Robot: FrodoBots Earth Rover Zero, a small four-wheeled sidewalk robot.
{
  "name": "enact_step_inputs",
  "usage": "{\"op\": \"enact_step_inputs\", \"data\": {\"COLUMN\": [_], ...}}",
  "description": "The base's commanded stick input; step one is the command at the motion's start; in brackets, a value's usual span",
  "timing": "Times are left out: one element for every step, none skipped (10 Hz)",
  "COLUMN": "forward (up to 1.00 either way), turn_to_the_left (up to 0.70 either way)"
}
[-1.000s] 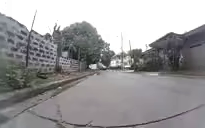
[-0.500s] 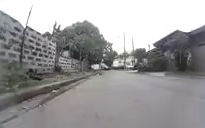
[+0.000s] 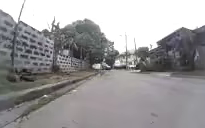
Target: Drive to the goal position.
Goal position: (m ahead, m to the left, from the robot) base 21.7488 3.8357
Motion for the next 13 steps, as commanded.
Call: {"op": "enact_step_inputs", "data": {"forward": [1.0, 1.0, 1.0, 1.0, 1.0, 1.0, 1.0, 1.0, 1.0, 1.0, 1.0, 1.0, 1.0], "turn_to_the_left": [-0.39, -0.3, 0.0, 0.0, 0.0, -0.12, -0.4, -0.4, -0.4, -0.36, -0.11, -0.04, 0.0]}}
